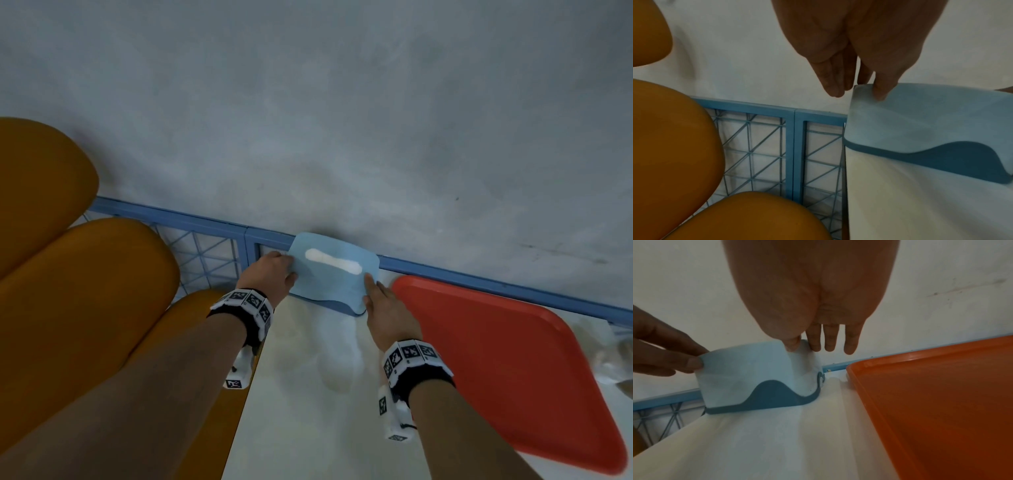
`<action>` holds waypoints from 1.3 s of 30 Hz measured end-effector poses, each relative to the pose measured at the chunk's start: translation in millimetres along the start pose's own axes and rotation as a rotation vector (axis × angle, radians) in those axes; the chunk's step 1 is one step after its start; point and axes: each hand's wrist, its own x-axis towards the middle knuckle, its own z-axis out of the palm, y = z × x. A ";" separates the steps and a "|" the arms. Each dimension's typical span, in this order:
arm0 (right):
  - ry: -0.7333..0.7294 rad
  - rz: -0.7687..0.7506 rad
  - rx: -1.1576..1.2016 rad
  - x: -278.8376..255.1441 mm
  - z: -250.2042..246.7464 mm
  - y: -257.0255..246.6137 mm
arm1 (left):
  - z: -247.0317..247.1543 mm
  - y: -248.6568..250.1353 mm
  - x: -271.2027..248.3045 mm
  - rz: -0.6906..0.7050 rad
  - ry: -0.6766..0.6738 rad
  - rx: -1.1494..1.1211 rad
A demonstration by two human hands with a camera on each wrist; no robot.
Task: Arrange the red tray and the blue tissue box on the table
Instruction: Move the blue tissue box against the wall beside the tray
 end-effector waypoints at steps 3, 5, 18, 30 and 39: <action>0.067 0.052 0.014 0.7 -4.9 4.1 | 1.7 5.8 -2.5 0.009 -0.011 0.028; 0.100 0.076 0.011 -1.2 -7.2 11.0 | 6.1 11.4 -5.5 0.040 -0.013 0.034; 0.067 0.068 0.064 4.0 -10.7 17.1 | 6.2 15.8 0.3 -0.027 -0.027 0.071; 0.010 0.052 0.094 22.6 -19.1 12.0 | -4.1 15.5 16.4 -0.050 -0.029 0.087; -0.137 0.057 -0.038 9.1 -11.8 19.9 | -4.0 12.3 9.0 -0.083 -0.179 0.155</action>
